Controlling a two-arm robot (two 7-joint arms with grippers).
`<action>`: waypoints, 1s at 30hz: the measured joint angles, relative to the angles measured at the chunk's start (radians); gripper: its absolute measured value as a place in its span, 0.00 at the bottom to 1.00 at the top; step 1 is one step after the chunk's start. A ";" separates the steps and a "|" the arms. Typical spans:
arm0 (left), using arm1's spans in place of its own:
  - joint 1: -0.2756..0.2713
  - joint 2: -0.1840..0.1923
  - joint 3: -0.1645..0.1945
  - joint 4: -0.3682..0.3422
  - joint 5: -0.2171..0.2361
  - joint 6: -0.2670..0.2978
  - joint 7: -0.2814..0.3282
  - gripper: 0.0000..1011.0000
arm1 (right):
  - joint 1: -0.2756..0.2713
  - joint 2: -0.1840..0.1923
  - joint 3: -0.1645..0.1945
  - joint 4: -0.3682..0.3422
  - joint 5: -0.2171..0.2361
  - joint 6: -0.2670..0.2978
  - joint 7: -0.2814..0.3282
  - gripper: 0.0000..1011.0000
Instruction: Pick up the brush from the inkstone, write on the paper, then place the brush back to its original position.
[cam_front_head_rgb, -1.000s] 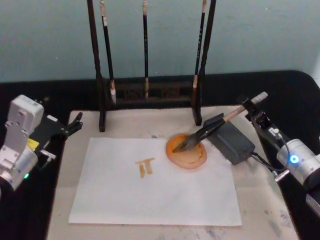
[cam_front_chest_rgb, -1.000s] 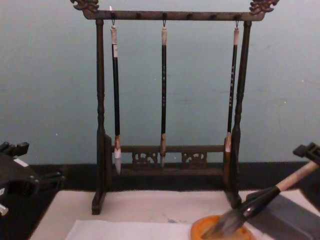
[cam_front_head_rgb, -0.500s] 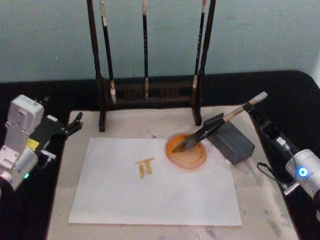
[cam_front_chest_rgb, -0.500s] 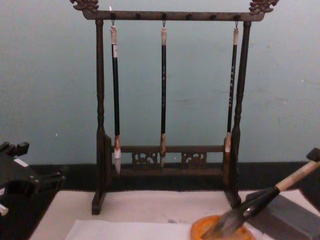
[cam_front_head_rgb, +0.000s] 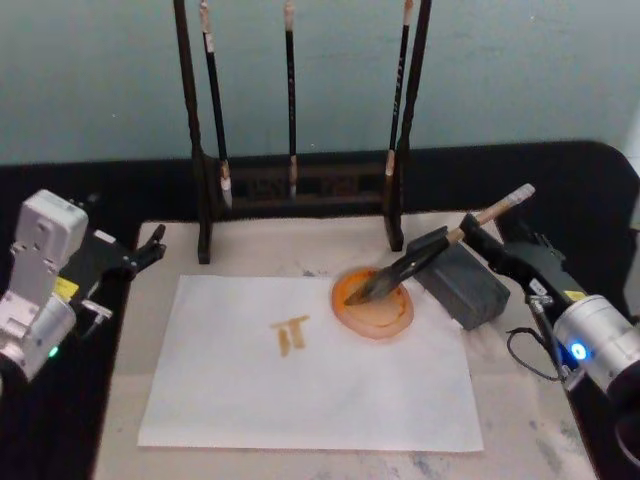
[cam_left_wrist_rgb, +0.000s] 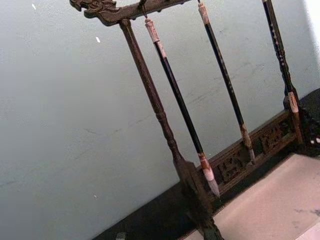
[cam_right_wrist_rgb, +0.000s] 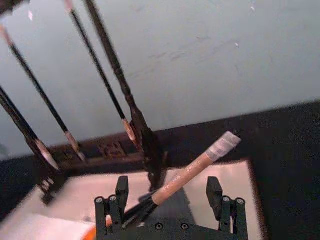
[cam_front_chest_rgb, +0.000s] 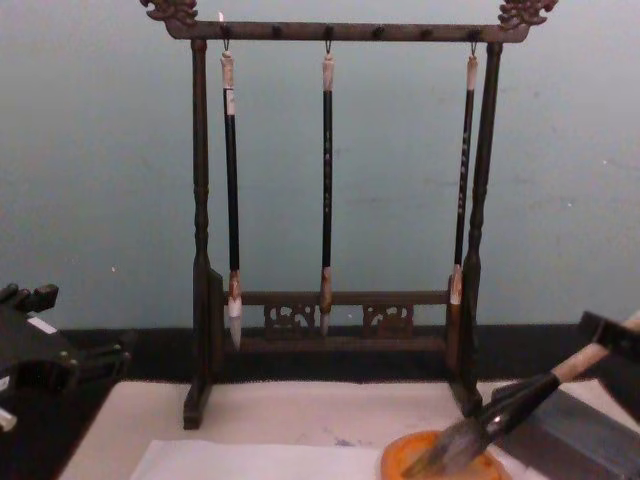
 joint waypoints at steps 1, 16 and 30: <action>0.000 0.000 0.000 0.000 0.000 0.000 0.000 1.00 | 0.010 0.002 -0.017 0.006 -0.060 -0.009 -0.020 0.99; 0.000 0.000 0.000 0.000 0.000 0.000 0.000 1.00 | 0.058 0.012 -0.107 0.051 -0.422 -0.032 -0.143 0.99; 0.000 0.000 0.000 0.000 0.000 0.000 0.000 1.00 | 0.059 0.012 -0.109 0.052 -0.430 -0.033 -0.146 0.99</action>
